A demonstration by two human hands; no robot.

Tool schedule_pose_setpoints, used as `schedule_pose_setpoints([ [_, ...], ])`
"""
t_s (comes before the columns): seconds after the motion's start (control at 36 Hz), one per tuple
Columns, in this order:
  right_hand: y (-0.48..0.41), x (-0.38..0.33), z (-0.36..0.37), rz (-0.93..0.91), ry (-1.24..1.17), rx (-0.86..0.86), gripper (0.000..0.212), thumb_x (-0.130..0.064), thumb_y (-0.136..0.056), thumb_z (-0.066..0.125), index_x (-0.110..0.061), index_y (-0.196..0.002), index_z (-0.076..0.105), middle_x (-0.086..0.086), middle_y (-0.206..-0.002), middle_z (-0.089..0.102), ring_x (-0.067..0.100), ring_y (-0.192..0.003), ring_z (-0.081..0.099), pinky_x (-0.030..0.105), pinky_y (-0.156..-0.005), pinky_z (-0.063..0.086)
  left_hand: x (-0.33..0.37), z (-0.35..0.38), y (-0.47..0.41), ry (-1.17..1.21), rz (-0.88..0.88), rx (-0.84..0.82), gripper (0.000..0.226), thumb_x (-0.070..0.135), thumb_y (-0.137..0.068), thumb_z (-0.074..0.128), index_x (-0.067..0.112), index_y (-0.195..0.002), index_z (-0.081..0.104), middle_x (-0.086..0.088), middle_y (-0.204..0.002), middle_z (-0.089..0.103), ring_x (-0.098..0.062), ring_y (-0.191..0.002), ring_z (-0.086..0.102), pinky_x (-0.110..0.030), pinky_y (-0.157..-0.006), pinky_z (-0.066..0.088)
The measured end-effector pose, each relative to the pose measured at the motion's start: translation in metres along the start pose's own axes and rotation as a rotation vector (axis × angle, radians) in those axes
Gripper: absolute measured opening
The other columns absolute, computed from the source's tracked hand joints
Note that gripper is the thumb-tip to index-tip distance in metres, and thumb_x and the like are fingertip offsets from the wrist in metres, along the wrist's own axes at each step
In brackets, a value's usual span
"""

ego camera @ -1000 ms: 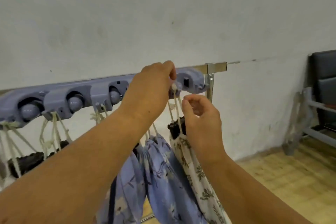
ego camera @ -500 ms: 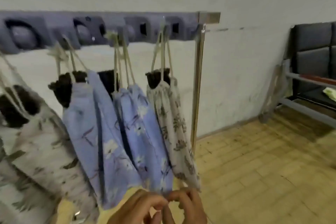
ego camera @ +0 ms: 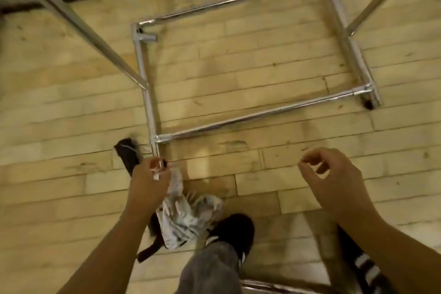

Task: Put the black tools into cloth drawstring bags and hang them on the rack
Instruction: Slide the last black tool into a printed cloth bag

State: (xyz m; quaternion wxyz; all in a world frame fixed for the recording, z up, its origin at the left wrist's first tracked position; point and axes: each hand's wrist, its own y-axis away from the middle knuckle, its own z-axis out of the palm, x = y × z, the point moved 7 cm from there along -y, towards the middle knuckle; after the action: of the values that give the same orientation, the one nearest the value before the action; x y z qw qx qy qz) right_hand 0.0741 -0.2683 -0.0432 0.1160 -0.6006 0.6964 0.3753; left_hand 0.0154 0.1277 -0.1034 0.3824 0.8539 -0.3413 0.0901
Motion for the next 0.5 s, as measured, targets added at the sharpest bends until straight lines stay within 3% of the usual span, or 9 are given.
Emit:
schedule_pose_setpoints([
  [0.08,-0.001,0.042,0.015,0.062,0.057,-0.037,0.013,-0.018,-0.091,0.073,-0.023,-0.1,0.065,-0.002,-0.099,0.062,0.011,-0.082,0.059,0.025,-0.071,0.048,-0.035,0.004,-0.013,-0.008,-0.064,0.074,0.055,0.03,-0.092,0.075,0.01,-0.139,0.055,-0.006,-0.107,0.065,-0.021,-0.086,0.064,-0.031,-0.07,0.052],
  [0.19,-0.009,0.092,0.026,0.215,0.11,-0.071,0.011,-0.022,-0.093,0.072,-0.025,-0.099,0.064,-0.002,-0.101,0.061,0.009,-0.084,0.058,0.026,-0.073,0.046,-0.05,0.02,-0.02,-0.046,-0.107,0.021,0.063,0.048,-0.093,0.07,0.016,-0.144,0.051,0.001,-0.114,0.06,-0.024,-0.103,0.061,-0.04,-0.087,0.052],
  [0.33,-0.027,0.132,0.016,0.388,0.116,0.067,0.025,-0.026,-0.094,0.072,-0.019,-0.117,0.063,0.007,-0.114,0.056,0.021,-0.091,0.06,0.029,-0.075,0.042,-0.064,0.024,-0.029,-0.07,-0.127,0.063,0.039,0.041,-0.097,0.067,0.019,-0.128,0.058,-0.003,-0.104,0.064,-0.022,-0.081,0.062,-0.039,-0.065,0.052],
  [0.44,-0.045,0.14,0.015,0.377,0.111,0.081,0.037,-0.028,-0.093,0.072,-0.025,-0.127,0.058,0.006,-0.121,0.049,0.023,-0.099,0.059,0.032,-0.082,0.045,-0.086,0.009,-0.031,0.114,-0.14,0.063,0.036,0.06,-0.091,0.065,0.033,-0.114,0.066,-0.003,-0.101,0.073,-0.029,-0.091,0.071,-0.057,-0.079,0.061],
  [0.5,-0.055,0.143,0.015,0.373,0.145,0.062,0.036,-0.031,-0.094,0.071,-0.029,-0.128,0.059,0.006,-0.121,0.053,0.024,-0.099,0.061,0.036,-0.087,0.05,-0.082,-0.005,-0.025,0.289,-0.119,0.108,0.021,0.047,-0.098,0.062,0.034,-0.113,0.068,-0.004,-0.108,0.073,-0.03,-0.1,0.07,-0.053,-0.086,0.057],
])
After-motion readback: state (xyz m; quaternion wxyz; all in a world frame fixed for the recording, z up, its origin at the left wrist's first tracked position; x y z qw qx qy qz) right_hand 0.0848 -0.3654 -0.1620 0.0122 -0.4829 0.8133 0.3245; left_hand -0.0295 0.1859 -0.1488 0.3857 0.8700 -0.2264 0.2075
